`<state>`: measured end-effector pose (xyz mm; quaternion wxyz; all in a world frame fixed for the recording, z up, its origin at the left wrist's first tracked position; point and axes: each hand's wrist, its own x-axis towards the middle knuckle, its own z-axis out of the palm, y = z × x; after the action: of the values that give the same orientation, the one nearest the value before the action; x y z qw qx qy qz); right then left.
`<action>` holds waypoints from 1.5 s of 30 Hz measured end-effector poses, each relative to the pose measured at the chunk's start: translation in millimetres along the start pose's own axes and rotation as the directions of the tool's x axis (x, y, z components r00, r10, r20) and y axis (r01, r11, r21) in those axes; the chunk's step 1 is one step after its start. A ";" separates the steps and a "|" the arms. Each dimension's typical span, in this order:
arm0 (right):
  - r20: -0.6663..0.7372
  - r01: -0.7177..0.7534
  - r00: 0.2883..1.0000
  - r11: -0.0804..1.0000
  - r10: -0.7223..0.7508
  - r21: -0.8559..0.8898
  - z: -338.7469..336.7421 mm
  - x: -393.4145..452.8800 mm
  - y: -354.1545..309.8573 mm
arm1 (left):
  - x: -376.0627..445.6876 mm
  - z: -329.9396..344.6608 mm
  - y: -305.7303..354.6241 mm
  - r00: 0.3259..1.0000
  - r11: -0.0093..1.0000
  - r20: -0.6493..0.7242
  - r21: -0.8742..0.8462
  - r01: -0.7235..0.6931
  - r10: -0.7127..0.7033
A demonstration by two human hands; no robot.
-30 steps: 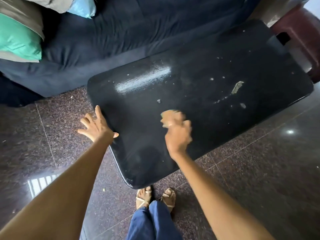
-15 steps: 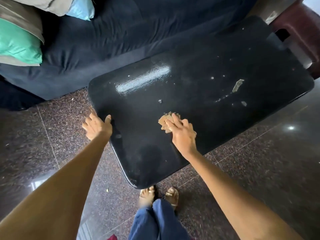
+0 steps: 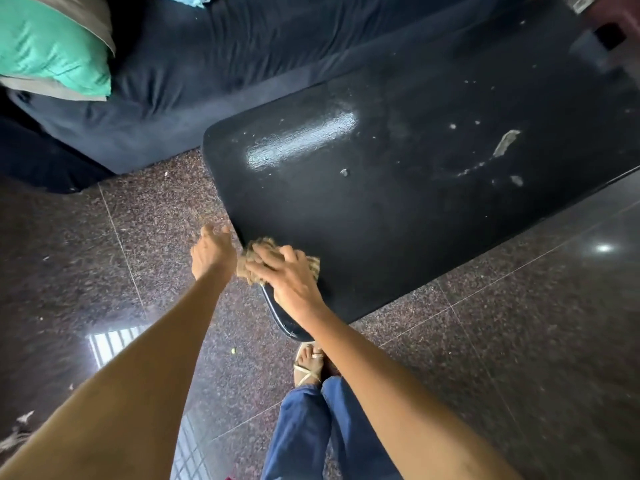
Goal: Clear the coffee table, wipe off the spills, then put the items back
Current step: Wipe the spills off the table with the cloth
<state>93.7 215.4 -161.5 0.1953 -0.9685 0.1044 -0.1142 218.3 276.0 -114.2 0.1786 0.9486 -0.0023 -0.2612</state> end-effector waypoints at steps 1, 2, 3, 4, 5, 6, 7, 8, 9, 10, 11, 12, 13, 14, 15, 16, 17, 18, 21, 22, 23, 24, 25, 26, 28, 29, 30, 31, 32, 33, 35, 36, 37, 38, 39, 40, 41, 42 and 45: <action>0.003 0.026 1.000 1.000 -0.026 0.014 -2.5 -13.0 1.1 | -6.1 1.5 1.1 1.000 1.000 0.012 0.000 0.014 -0.014; 0.005 0.038 0.999 0.999 -0.038 0.026 -4.9 -26.1 0.7 | -12.7 3.4 3.2 0.999 0.999 0.021 0.004 0.033 -0.033; 0.008 0.048 0.999 0.998 -0.048 0.040 -5.8 -39.7 -0.7 | -19.0 5.8 4.7 0.998 0.999 0.022 0.014 0.051 -0.051; 0.029 0.065 0.997 0.997 -0.066 0.049 -6.9 -54.1 -3.6 | -25.8 8.3 6.4 0.998 0.998 0.019 0.024 0.063 -0.063; 0.059 0.092 0.994 0.994 -0.096 0.055 -6.6 -67.9 -6.0 | -30.6 10.7 7.5 0.998 0.997 0.018 0.033 0.066 -0.067; 0.095 0.126 0.987 0.990 -0.132 0.062 -9.9 -80.4 -8.1 | -35.6 12.2 9.0 0.998 0.997 0.021 0.040 0.061 -0.062; 0.126 0.166 0.977 0.984 -0.172 0.063 -13.8 -90.7 -5.1 | -38.3 13.1 10.7 0.998 0.997 0.023 0.045 0.055 -0.056; 0.144 0.201 0.968 0.978 -0.207 0.053 -19.5 -97.5 1.4 | -40.1 13.4 12.2 0.998 0.998 0.025 0.050 0.050 -0.051; 0.135 0.214 0.967 0.976 -0.217 0.033 -26.2 -101.9 11.9 | -40.1 13.5 12.7 0.999 0.997 0.024 0.057 0.044 -0.046; 0.102 0.186 0.977 0.982 -0.187 0.017 -35.8 -104.7 24.7 | -39.4 13.2 13.0 0.999 0.997 0.018 0.065 0.035 -0.037; 0.049 0.103 0.993 0.994 -0.104 0.020 -46.2 -106.9 42.0 | -38.1 12.6 12.9 1.000 0.997 0.007 0.074 0.025 -0.025; -0.024 -0.028 0.999 0.999 0.028 0.016 -56.7 -113.4 61.6 | -38.5 13.1 12.0 1.000 0.996 0.001 0.088 0.011 -0.011; -0.096 -0.173 0.980 0.985 0.172 -0.004 -68.5 -116.8 83.1 | -37.8 12.6 11.0 1.000 0.995 -0.005 0.096 0.001 -0.001; -0.149 -0.308 0.942 0.950 0.300 -0.040 -79.7 -120.3 102.9 | -38.2 12.2 9.4 1.000 0.995 -0.010 0.098 -0.004 0.005; -0.182 -0.424 0.896 0.902 0.406 -0.076 -88.8 -122.4 119.7 | -39.1 12.4 8.2 1.000 0.995 -0.013 0.099 -0.006 0.007; -0.213 -0.519 0.845 0.849 0.491 -0.098 -96.7 -120.4 132.2 | -39.9 12.5 7.7 1.000 0.995 -0.015 0.095 -0.007 0.009; -0.242 -0.605 0.784 0.791 0.572 -0.090 -99.6 -115.7 138.3 | -40.0 13.4 8.0 1.000 0.996 -0.020 0.094 -0.009 0.010; -0.262 -0.679 0.718 0.731 0.645 -0.065 -99.9 -108.1 135.8 | -40.3 13.6 8.1 1.000 0.996 -0.024 0.092 -0.009 0.012; -0.202 -0.681 0.707 0.729 0.678 0.063 -82.6 -90.0 88.9 | -40.2 18.2 12.1 0.999 0.996 -0.039 0.083 -0.014 0.017; -0.113 -0.587 0.793 0.801 0.598 0.120 -67.9 -91.1 62.0 | -41.0 19.7 11.8 0.999 0.996 -0.039 0.084 -0.010 0.013; -0.042 -0.475 0.873 0.867 0.486 0.154 -52.1 -93.9 33.7 | -42.1 21.4 12.0 0.999 0.996 -0.037 0.086 -0.007 0.011; -0.018 -0.328 0.942 0.932 0.335 0.151 -34.9 -91.2 10.5 | -38.3 21.4 15.2 0.999 0.997 -0.037 0.077 -0.012 0.014; 0.008 -0.176 0.984 0.979 0.176 0.103 -20.5 -91.4 -7.1 | -35.4 22.3 16.0 0.999 0.997 -0.034 0.073 -0.019 0.021; 0.026 -0.018 1.000 0.998 0.016 0.056 -10.9 -85.3 -11.3 | -29.4 21.6 19.3 0.999 0.997 -0.035 0.067 -0.025 0.027; 0.109 0.221 0.969 0.975 -0.221 0.011 -5.9 -65.2 12.9 | -15.2 19.2 23.0 0.998 0.998 -0.050 0.062 -0.032 0.035; 0.175 0.264 0.951 0.964 -0.254 -0.037 -12.7 -56.3 31.0 | -9.4 17.3 24.1 0.998 0.997 -0.058 0.063 -0.034 0.038; 0.225 0.231 0.952 0.969 -0.206 -0.090 -17.5 -47.9 52.2 | -1.3 15.7 25.1 0.997 0.997 -0.060 0.064 -0.037 0.040; 0.226 0.105 0.971 0.985 -0.072 -0.138 -26.7 -42.4 74.1 | 3.7 14.1 26.6 0.997 0.997 -0.058 0.058 -0.044 0.047; 0.142 -0.100 0.981 0.976 0.129 -0.191 -37.4 -37.8 96.5 | 8.2 13.1 27.5 0.997 0.998 -0.054 0.045 -0.050 0.052; -0.006 -0.360 0.931 0.915 0.365 -0.181 -48.0 -27.2 117.2 | 17.0 10.5 28.6 0.997 0.998 -0.047 0.020 -0.052 0.053; -0.227 -0.711 0.698 0.696 0.679 -0.103 -65.9 -4.9 145.2 | 30.8 7.9 28.9 0.996 0.997 -0.048 -0.024 -0.071 0.070; -0.257 -0.793 0.603 0.603 0.755 -0.087 -68.7 11.0 149.1 | 38.5 7.0 28.0 0.995 0.996 -0.056 -0.041 -0.084 0.082; -0.285 -0.848 0.519 0.527 0.806 -0.052 -64.9 28.1 145.8 | 46.0 6.2 27.6 0.994 0.994 -0.069 -0.051 -0.093 0.089; -0.313 -0.882 0.446 0.472 0.838 0.007 -57.0 46.4 135.1 | 53.2 5.0 27.9 0.992 0.993 -0.084 -0.060 -0.097 0.092; -0.332 -0.892 0.400 0.446 0.854 0.072 -47.3 59.4 117.2 | 57.8 4.2 28.3 0.990 0.993 -0.098 -0.064 -0.104 0.097; -0.315 -0.872 0.425 0.478 0.849 0.109 -37.2 72.4 94.0 | 64.6 2.9 29.4 0.988 0.991 -0.113 -0.071 -0.110 0.101; -0.284 -0.812 0.529 0.575 0.800 0.107 -25.1 83.3 67.7 | 72.1 1.2 29.8 0.986 0.990 -0.133 -0.082 -0.115 0.104; -0.248 -0.688 0.691 0.723 0.679 0.064 -13.0 93.2 44.9 | 80.7 -0.8 31.5 0.982 0.987 -0.158 -0.100 -0.122 0.105; -0.013 -0.019 1.000 0.996 0.017 -0.091 9.3 119.1 19.4 | 99.6 -7.4 41.5 0.966 0.972 -0.228 -0.166 -0.165 0.125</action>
<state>206.5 171.9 -156.2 0.1514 -0.9747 0.1194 -0.1133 311.6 229.9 -143.4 0.2830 0.9482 -0.0284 -0.1417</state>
